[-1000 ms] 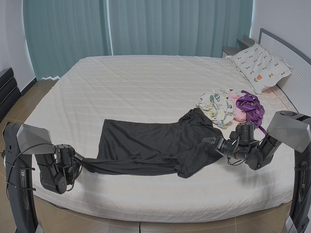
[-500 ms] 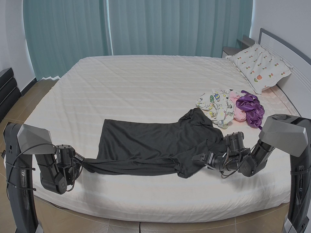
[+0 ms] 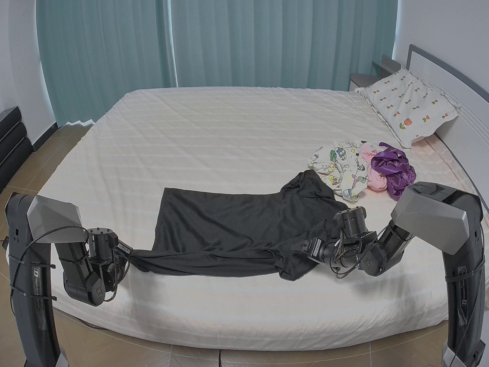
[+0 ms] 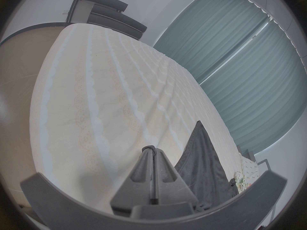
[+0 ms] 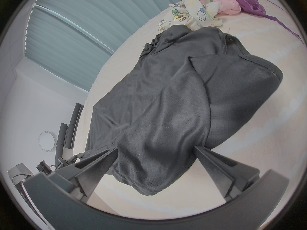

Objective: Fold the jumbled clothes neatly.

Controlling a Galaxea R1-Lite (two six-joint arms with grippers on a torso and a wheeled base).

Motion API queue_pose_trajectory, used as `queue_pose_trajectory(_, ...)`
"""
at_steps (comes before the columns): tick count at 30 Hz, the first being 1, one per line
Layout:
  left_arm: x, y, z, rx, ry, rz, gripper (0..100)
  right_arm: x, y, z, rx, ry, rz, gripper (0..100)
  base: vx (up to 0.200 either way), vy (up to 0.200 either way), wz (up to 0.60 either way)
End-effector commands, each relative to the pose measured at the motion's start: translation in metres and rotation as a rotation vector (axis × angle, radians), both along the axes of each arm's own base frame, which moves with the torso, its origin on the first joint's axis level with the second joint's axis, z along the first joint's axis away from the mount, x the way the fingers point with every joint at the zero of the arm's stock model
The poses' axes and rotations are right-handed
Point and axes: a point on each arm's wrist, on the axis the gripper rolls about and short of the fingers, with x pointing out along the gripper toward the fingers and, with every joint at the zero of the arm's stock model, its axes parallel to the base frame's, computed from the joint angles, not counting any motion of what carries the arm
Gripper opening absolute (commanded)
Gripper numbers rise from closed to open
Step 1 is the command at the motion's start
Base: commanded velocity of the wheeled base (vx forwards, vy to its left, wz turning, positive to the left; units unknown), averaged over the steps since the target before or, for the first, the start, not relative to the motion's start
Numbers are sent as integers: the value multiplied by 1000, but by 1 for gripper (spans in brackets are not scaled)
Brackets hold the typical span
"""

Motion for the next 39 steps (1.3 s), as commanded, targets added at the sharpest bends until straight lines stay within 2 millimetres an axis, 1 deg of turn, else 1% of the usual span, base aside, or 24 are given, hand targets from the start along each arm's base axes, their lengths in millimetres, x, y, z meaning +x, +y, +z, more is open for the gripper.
queue_pose_trajectory(1,0,0,0,0,0,0,0,-2,-1,0,-3,9,0,100,0,0,0)
queue_pose_trajectory(4,0,0,0,0,0,0,0,-5,-4,5,-4,10,-5,100,0,0,0)
queue_pose_trajectory(5,0,0,0,0,0,0,0,-6,-4,4,-5,17,-6,0,0,0,0)
queue_pose_trajectory(8,0,0,0,0,0,0,0,-7,-4,5,-5,18,-6,0,0,0,0)
queue_pose_trajectory(9,0,0,0,0,0,0,0,-13,-6,9,-8,27,-3,0,0,0,0)
queue_pose_trajectory(10,0,0,0,0,0,0,0,-14,-6,7,-11,36,-2,0,0,0,0)
queue_pose_trajectory(13,0,-1,0,0,0,-1,0,-15,-6,5,-14,48,-3,0,0,0,0)
queue_pose_trajectory(19,0,0,0,0,-1,0,0,-19,-7,9,-22,63,-1,0,0,0,0)
queue_pose_trajectory(20,-1,-1,0,0,0,-1,0,-21,-8,17,-23,68,-2,0,0,0,0)
queue_pose_trajectory(24,-3,-2,0,0,6,-6,0,-28,-19,32,-22,66,-11,0,0,0,0)
queue_pose_trajectory(28,-2,-2,0,0,5,-6,0,-31,-19,25,-33,81,-6,0,0,0,0)
queue_pose_trajectory(29,-3,-2,0,0,6,-6,0,-31,-18,22,-34,87,-4,100,0,0,0)
queue_pose_trajectory(32,-3,-2,0,-1,8,-7,0,-28,-11,17,-26,90,7,100,0,0,0)
queue_pose_trajectory(35,-3,-1,0,0,8,-4,0,-23,5,2,-53,93,21,100,0,0,0)
queue_pose_trajectory(39,-2,-2,0,0,6,-4,0,-14,10,3,-86,65,-15,100,0,0,0)
